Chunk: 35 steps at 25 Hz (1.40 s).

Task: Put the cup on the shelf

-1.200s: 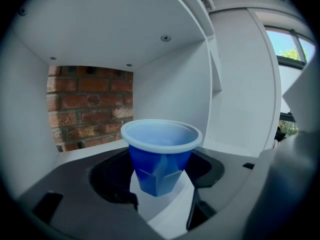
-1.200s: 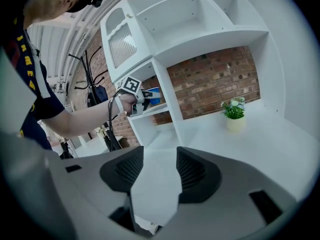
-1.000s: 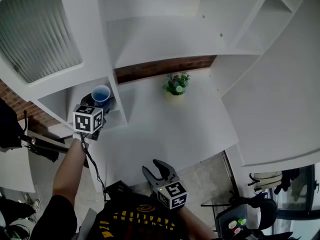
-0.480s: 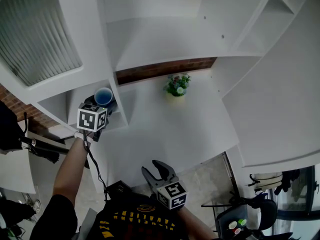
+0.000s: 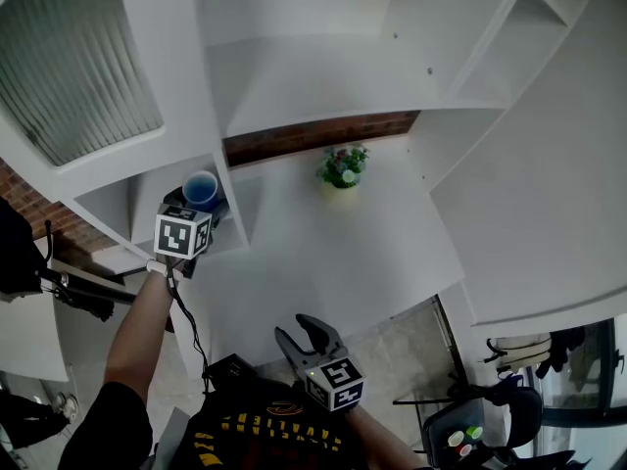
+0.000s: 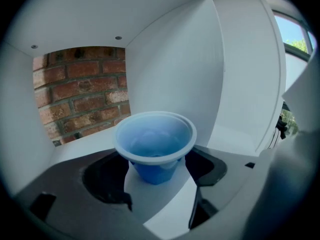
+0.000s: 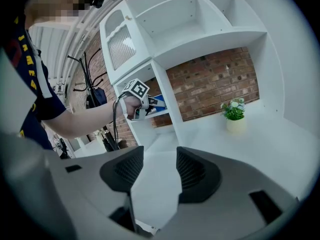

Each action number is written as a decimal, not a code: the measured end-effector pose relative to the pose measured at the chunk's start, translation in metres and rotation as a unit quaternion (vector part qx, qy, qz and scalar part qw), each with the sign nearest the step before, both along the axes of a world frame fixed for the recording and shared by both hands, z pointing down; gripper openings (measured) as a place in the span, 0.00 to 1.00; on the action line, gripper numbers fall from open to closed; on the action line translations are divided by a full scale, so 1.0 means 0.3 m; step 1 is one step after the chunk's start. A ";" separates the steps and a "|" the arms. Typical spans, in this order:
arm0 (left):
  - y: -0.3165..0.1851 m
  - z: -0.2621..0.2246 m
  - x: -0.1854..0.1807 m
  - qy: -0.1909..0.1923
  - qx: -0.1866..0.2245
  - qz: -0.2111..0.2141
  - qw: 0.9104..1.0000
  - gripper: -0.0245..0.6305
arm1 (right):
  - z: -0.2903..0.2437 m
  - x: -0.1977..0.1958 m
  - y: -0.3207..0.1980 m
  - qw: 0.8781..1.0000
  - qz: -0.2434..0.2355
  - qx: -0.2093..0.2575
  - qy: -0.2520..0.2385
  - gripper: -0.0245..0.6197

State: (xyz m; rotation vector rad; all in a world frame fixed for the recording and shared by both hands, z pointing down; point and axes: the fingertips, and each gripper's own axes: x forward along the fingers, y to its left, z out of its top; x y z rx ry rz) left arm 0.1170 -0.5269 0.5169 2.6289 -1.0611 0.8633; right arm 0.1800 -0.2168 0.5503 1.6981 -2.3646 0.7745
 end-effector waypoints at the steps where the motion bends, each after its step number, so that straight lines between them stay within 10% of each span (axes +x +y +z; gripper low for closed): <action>1: 0.010 0.000 -0.001 -0.002 0.002 0.004 1.000 0.55 | 0.000 0.000 0.005 1.000 0.001 0.000 0.001 0.35; 14: 0.303 -0.029 -0.210 0.049 0.047 -0.034 0.997 0.56 | 0.014 -0.071 0.019 0.999 -0.033 -0.019 -0.002 0.35; 24: 0.734 0.146 -0.329 0.085 -0.056 -0.021 0.995 0.53 | 0.066 -0.215 0.007 0.993 -0.115 -0.035 -0.014 0.35; 35: 0.918 0.064 -0.196 0.156 -0.086 0.001 0.984 0.47 | -0.011 -0.235 -0.038 0.990 -0.142 -0.003 -0.020 0.35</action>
